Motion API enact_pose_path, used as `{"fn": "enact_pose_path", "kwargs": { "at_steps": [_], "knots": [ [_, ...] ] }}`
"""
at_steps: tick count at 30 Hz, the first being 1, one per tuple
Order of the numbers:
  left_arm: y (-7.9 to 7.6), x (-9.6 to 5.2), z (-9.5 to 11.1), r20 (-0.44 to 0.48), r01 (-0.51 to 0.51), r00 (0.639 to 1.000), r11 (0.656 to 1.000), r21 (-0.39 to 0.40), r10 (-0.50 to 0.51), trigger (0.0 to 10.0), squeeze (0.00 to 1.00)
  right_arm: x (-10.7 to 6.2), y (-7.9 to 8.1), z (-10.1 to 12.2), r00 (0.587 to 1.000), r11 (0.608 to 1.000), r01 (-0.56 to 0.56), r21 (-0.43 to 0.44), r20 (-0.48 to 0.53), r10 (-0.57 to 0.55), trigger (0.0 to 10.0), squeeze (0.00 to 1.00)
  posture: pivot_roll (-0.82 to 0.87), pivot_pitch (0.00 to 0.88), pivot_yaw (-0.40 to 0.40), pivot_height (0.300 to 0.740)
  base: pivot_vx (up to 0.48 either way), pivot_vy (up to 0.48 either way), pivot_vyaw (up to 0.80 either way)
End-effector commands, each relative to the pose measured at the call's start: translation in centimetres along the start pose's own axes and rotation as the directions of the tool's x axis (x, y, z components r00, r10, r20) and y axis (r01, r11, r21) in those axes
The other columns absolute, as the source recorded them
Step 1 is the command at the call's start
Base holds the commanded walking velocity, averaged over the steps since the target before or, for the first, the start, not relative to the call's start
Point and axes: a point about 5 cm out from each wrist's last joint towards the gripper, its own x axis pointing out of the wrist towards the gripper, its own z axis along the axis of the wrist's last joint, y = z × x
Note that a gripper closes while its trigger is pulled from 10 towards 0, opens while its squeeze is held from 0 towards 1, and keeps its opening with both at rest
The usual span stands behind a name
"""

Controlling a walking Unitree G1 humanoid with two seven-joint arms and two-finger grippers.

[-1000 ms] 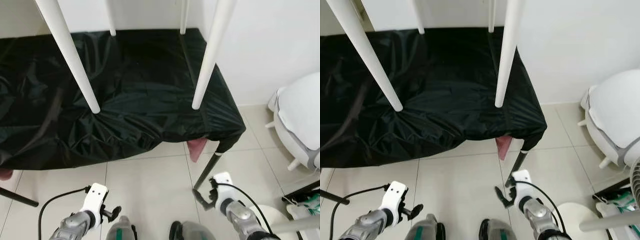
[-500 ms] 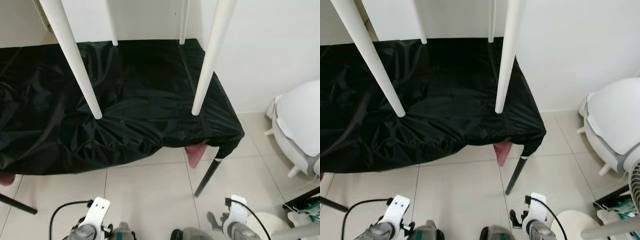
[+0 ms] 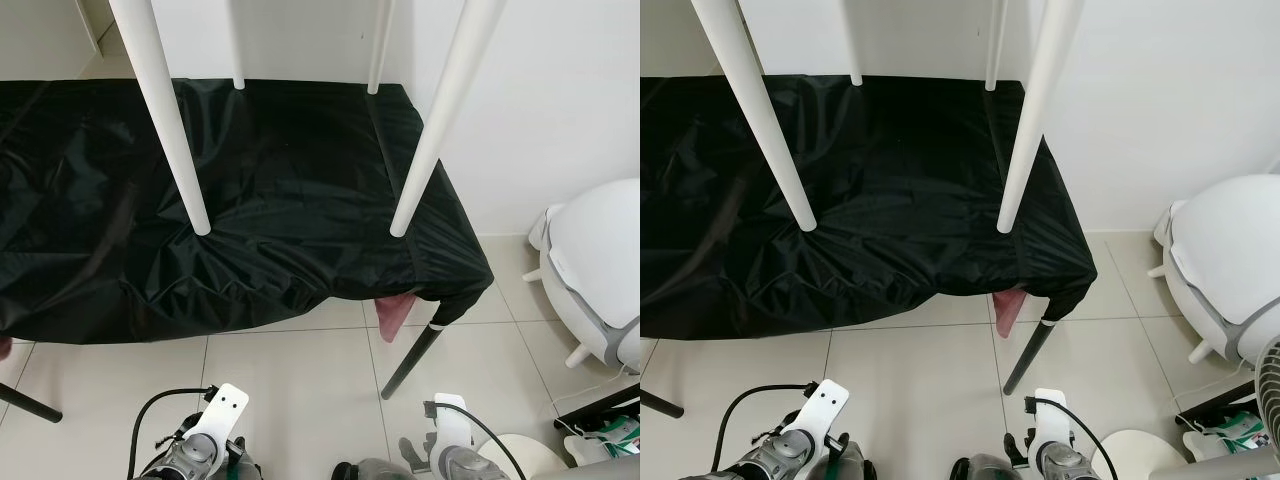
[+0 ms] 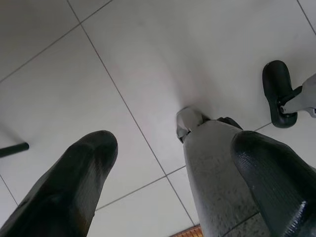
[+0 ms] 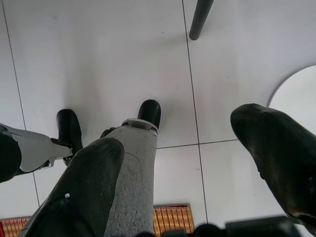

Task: Building children table

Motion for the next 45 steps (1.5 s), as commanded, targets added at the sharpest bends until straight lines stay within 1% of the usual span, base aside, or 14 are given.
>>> {"fn": "enact_pose_path", "kwargs": {
  "at_steps": [1, 4, 7, 18, 21, 24, 30, 31, 32, 33, 34, 36, 40, 45],
  "knots": [
    [0.1, -0.2, -1.1, -0.04, -0.062, 0.997, 0.998, -0.029, 0.061, 10.0, 0.0, 0.0, 0.3, -0.5, 1.0, 1.0, 0.003, 0.002, -0.027, -0.003, 10.0, 0.0, -0.02, 0.0, -0.039, 0.74, 0.0, 0.0, 0.0],
    [-0.8, -0.1, -1.3, -0.044, -0.04, 0.998, 0.998, -0.047, 0.038, 10.0, 0.0, 0.0, 0.2, -0.6, 0.999, 1.0, 0.007, -0.023, -0.036, -0.008, 10.0, 0.0, -0.01, 0.0, -0.044, 0.74, 0.0, 0.0, 0.0],
    [-1.2, -0.1, -1.0, -0.033, -0.032, 0.999, 0.999, -0.04, 0.031, 10.0, 0.0, -0.1, 0.2, -0.7, 0.999, 0.999, 0.005, -0.035, -0.041, -0.006, 10.0, 0.0, -0.01, 0.0, -0.043, 0.74, 0.0, 0.0, 0.0],
    [-1.3, 0.0, -0.7, -0.025, -0.005, 1.0, 1.0, -0.024, 0.004, 10.0, 0.0, -0.2, -0.1, -1.4, 0.998, 0.999, 0.017, -0.037, -0.063, -0.019, 10.0, 0.0, -0.03, 0.0, -0.053, 0.74, 0.0, 0.0, 0.0],
    [-1.9, 0.0, -0.5, -0.006, 0.029, 1.0, 0.998, -0.063, -0.03, 10.0, 0.0, -0.4, -0.6, -1.9, 0.997, 0.999, 0.022, -0.039, -0.073, -0.025, 10.0, 0.0, -0.06, 0.0, -0.06, 0.74, 0.0, 0.0, 0.0],
    [-2.7, 0.0, 0.0, 0.01, 0.037, 0.999, 0.998, -0.046, -0.037, 10.0, 0.0, -0.6, -0.9, -2.2, 0.997, 0.999, 0.025, -0.041, -0.077, -0.028, 10.0, 0.0, -0.06, 0.0, -0.053, 0.74, 0.0, 0.0, 0.0],
    [-2.5, 0.0, -0.4, 0.006, 0.02, 1.0, 0.999, -0.029, -0.02, 10.0, 0.0, -0.8, -1.7, -2.6, 0.995, 0.998, 0.05, -0.033, -0.083, -0.053, 10.0, 0.0, -0.03, 0.0, -0.032, 0.74, 0.0, 0.0, 0.0],
    [-2.3, -0.1, -0.9, -0.015, -0.005, 1.0, 0.997, -0.082, 0.004, 10.0, 0.0, -0.9, -1.8, -2.6, 0.995, 0.998, 0.058, -0.03, -0.085, -0.06, 10.0, 0.0, -0.03, 0.0, -0.016, 0.74, 0.0, 0.0, 0.0],
    [-2.3, -0.1, -0.9, -0.015, -0.005, 1.0, 0.997, -0.082, 0.004, 10.0, 0.0, -0.9, -1.8, -2.6, 0.995, 0.998, 0.058, -0.03, -0.085, -0.06, 10.0, 0.0, -0.03, 0.0, -0.016, 0.74, 0.0, 0.0, 0.0],
    [-2.0, -0.2, -1.5, -0.042, -0.036, 0.999, 0.988, -0.148, 0.03, 10.0, 0.0, -0.9, -1.9, -2.6, 0.994, 0.997, 0.068, -0.02, -0.085, -0.07, 10.0, 0.0, -0.03, 0.0, -0.005, 0.74, 0.0, 0.0, 0.0],
    [-2.0, -0.2, -1.5, -0.042, -0.036, 0.999, 0.988, -0.148, 0.03, 10.0, 0.0, -0.9, -1.9, -2.6, 0.994, 0.997, 0.068, -0.02, -0.085, -0.07, 10.0, 0.0, -0.03, 0.0, -0.005, 0.74, 0.0, 0.0, 0.0],
    [-2.0, -0.3, -2.3, -0.078, -0.056, 0.996, 0.978, -0.201, 0.041, 10.0, 0.0, -0.8, -2.0, -2.4, 0.993, 0.996, 0.087, 0.006, -0.082, -0.086, 10.0, 0.0, -0.05, 0.0, 0.005, 0.74, 0.0, 0.0, 0.0],
    [-2.1, -0.4, -2.3, -0.074, -0.04, 0.997, 0.987, -0.158, 0.028, 10.0, 0.0, -0.8, -1.9, -2.3, 0.993, 0.997, 0.082, 0.009, -0.081, -0.081, 10.0, 0.0, -0.04, 0.0, 0.002, 0.74, 0.0, 0.0, 0.0],
    [-1.9, -0.3, -2.2, -0.062, -0.037, 0.998, 0.988, -0.153, 0.027, 10.0, 0.0, -0.7, -1.6, -2.3, 0.994, 0.998, 0.066, -0.02, -0.081, -0.067, 10.0, 0.0, -0.04, 0.0, -0.001, 0.74, 0.0, 0.0, 0.0]
  ]
}}
